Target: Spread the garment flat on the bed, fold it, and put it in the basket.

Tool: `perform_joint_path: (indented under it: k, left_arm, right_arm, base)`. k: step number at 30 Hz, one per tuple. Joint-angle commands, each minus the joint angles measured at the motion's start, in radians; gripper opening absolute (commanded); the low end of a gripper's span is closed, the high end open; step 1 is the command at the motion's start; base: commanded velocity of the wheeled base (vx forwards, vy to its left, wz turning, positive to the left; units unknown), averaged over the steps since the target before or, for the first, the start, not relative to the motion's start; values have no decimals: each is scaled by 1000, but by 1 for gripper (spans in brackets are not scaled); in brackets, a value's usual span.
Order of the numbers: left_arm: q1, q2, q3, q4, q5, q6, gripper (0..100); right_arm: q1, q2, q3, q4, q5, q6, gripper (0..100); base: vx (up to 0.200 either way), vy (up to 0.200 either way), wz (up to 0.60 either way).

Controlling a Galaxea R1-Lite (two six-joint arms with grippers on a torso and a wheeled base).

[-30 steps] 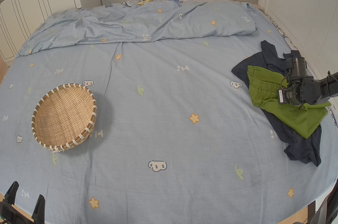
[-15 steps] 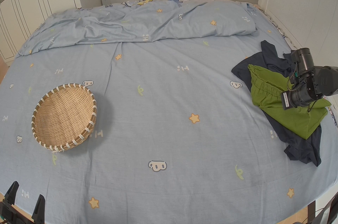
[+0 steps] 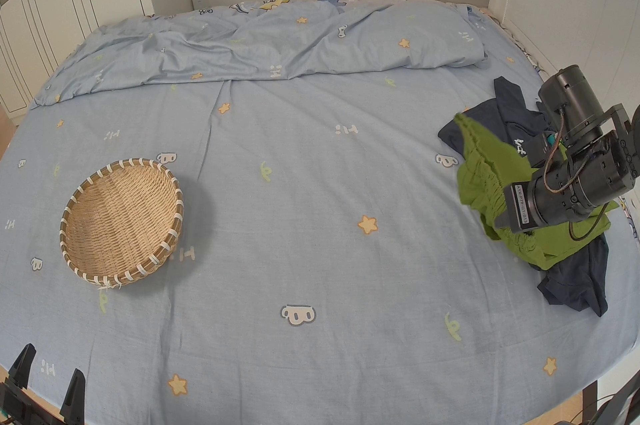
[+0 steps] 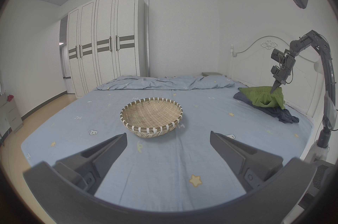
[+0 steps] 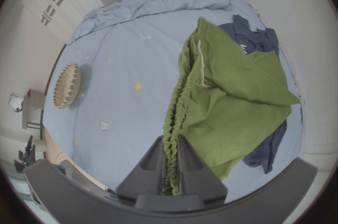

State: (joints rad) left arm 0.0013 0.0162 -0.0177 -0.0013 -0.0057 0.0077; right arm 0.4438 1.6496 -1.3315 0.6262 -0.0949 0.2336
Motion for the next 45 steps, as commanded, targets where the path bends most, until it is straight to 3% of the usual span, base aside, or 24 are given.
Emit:
perform_joint_path:
  k: [1,2,5,6,8,13,27,28,41,44,45]
  left_arm:
    - [0,-15,18,0,0,0,100]
    - [0,-15,18,0,0,0,100]
    - [0,-15,18,0,0,0,100]
    - [0,-15,18,0,0,0,100]
    - [0,-15,18,1,0,0,100]
    - [0,-15,18,0,0,0,100]
    - [0,-15,18,0,0,0,100]
    - [0,-15,18,0,0,0,100]
    - [0,-15,18,0,0,0,100]
    - [0,-15,18,0,0,0,100]
    - [-1,-15,18,0,0,0,100]
  right_arm:
    - [179,-25,-23,7,18,76,0]
    - [250,-17,-37,6,18,101,0]
    - [368,-11,-72,6,11,141,0]
    - [374,-11,-74,6,11,142,0]
    - [481,12,-118,6,14,167,0]
    - [621,98,-221,6,14,214,0]
    - [656,271,-284,-102,18,208,0]
    - [656,274,-288,-102,20,208,100]
    - [635,305,-250,-88,20,207,100]
    - [599,240,-201,-94,18,208,100]
    - [546,134,-133,-100,27,208,100]
  base:
    - [0,0,0]
    - [0,0,0]
    - [0,0,0]
    - [0,0,0]
    - [0,0,0]
    - [0,0,0]
    - [0,0,0]
    - [0,0,0]
    - [0,0,0]
    - [0,0,0]
    - [0,0,0]
